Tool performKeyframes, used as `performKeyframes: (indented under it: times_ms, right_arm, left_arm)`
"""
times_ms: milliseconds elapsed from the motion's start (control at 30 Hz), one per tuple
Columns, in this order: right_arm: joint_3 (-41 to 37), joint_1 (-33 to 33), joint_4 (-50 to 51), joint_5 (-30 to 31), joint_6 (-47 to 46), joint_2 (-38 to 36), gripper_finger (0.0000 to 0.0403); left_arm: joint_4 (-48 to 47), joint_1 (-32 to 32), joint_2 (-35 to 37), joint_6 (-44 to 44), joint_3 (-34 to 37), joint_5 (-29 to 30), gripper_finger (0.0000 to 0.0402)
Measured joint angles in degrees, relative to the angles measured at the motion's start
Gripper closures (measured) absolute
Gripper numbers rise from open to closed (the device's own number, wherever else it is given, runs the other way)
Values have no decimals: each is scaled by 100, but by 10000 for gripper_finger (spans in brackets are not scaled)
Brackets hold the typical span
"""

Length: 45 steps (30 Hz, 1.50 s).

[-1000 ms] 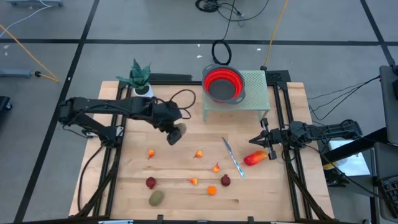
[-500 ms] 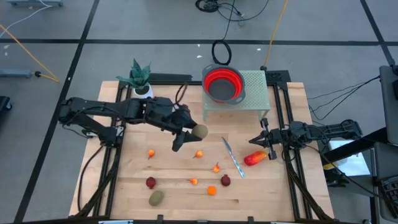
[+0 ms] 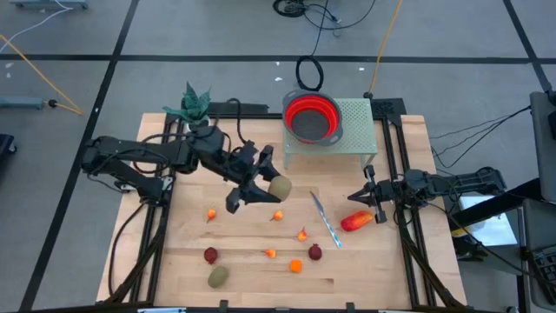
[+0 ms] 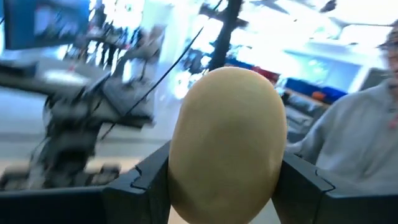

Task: Pick & Place Fruit
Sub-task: Put the brown kiwi fruit into the red basket on the shelf

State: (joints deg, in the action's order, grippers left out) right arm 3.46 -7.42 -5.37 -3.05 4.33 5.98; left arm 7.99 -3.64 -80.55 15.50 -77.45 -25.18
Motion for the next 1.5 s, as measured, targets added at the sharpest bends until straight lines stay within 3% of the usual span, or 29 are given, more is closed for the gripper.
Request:
performKeyframes:
  times_ms: [200, 367, 733, 933, 1367, 1500]
  right_arm:
    - [0, -1, 0, 0, -1, 0, 403]
    - [0, -2, 0, 0, -1, 0, 403]
    - [0, -2, 0, 0, -1, 0, 403]
    - [0, 0, 2, 0, -2, -1, 403]
    - [0, -1, 2, 2, -3, -2, 403]
    - [0, -2, 2, 2, -3, 0, 403]
  left_arm:
    - [930, -108, 0, -324, 0, -526, 206]
    - [1537, -203, 0, -592, 0, -897, 194]
    - [1599, -219, 0, -358, 0, -823, 204]
    - [1865, -219, 0, 623, 2, -71, 189]
    - [1927, -197, 0, 2624, 2, 2611, 191]
    - [1928, -197, 0, 3500, 2, 3125, 188]
